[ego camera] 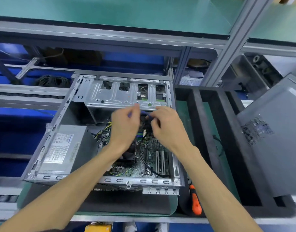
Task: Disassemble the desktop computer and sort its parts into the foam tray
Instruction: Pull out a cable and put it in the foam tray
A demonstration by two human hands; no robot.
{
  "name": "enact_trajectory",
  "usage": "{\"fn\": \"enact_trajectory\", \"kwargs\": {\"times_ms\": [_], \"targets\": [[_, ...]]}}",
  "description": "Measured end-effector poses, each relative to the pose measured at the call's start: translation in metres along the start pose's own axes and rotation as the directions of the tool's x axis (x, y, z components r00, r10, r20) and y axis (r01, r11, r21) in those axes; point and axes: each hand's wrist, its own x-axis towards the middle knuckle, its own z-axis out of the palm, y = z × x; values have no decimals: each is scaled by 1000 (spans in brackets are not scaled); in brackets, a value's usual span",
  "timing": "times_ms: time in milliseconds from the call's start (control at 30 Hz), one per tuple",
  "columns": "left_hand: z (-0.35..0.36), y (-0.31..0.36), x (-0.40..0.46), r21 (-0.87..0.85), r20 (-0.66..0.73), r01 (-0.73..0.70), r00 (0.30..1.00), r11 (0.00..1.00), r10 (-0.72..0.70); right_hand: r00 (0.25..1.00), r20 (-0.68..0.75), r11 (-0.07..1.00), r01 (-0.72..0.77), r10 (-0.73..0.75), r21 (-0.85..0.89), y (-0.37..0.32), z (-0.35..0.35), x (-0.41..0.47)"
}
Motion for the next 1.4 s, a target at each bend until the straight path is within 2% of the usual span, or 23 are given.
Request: {"fn": "enact_trajectory", "kwargs": {"times_ms": [67, 100, 200, 267, 333, 367, 467, 533, 600, 633, 700, 767, 833, 900, 967, 1000, 1033, 1100, 1133, 1200, 1300, 1367, 1400], "targets": [[-12, 4, 4, -162, -119, -9, 993, 987, -10, 995, 42, 991, 92, -88, -92, -1, 2, -4], [-17, 4, 2, -204, -102, 4, 994, 979, -26, 990, 80, 989, 121, -114, -91, -2, 2, -4], [-24, 5, -6, -371, 107, 85, 993, 925, -48, 979, 162, 992, 125, -123, -2, -7, -1, -3], [-36, 4, 0, -421, 213, 102, 977, 901, -11, 995, 100, 984, 4, -23, 180, -8, -5, 0], [-52, -3, 11, -372, 329, 109, 944, 922, 21, 991, -5, 886, -119, 136, 447, -8, -10, 2], [-60, -8, 17, -311, 395, 106, 918, 945, 27, 981, -52, 834, -132, 188, 536, -9, -13, 4], [-69, -23, 29, 8, 565, 45, 824, 999, -42, 960, -104, 692, -111, 262, 714, -19, -18, 12], [-70, -27, 31, 113, 564, 62, 818, 992, -115, 933, -99, 514, -101, 347, 852, -25, -26, 18], [-70, -24, 28, 28, 519, 185, 837, 982, -173, 915, -69, 404, -107, 397, 908, -24, -35, 23], [-69, -20, 26, -32, 504, 215, 847, 976, -170, 917, -46, 399, -127, 397, 908, -24, -38, 24], [-59, -4, 21, -55, 526, 161, 843, 985, -108, 931, 9, 472, -193, 364, 860, -28, -37, 24], [-42, 17, 16, -2, 595, 56, 802, 998, -44, 946, 65, 560, -243, 317, 792, -39, -30, 20], [-25, 35, 12, 33, 646, 8, 762, 999, -28, 942, 156, 544, -301, 298, 783, -46, -25, 14], [-9, 46, 12, 44, 656, 67, 750, 997, -79, 933, 217, 495, -339, 289, 800, -45, -27, 7], [6, 52, 15, 78, 682, 167, 710, 983, -175, 936, 208, 550, -336, 284, 765, -38, -37, -1], [14, 55, 14, 91, 702, 167, 688, 982, -183, 939, 189, 597, -330, 288, 731, -32, -43, -5], [22, 58, 14, 100, 718, 116, 679, 988, -152, 940, 171, 639, -326, 294, 697, -25, -49, -9], [41, 63, 12, 120, 764, -79, 644, 990, -41, 938, 134, 676, -324, 319, 662, -6, -64, -16], [52, 65, 14, 143, 782, -158, 623, 977, -13, 934, 102, 676, -320, 342, 664, 5, -72, -19], [69, 69, 17, 200, 818, -227, 575, 953, -35, 901, 6, 634, -309, 433, 708, 30, -90, -25], [85, 76, 26, 423, 777, -361, 617, 831, -128, 805, -85, 476, -258, 587, 841, 76, -117, -38], [98, 82, 30, 532, 720, -473, 689, 702, -80, 734, -104, 492, -336, 671, 803, 112, -125, -46], [107, 88, 31, 538, 701, -492, 712, 684, -39, 696, -91, 505, -418, 712, 756, 131, -125, -50]]}}
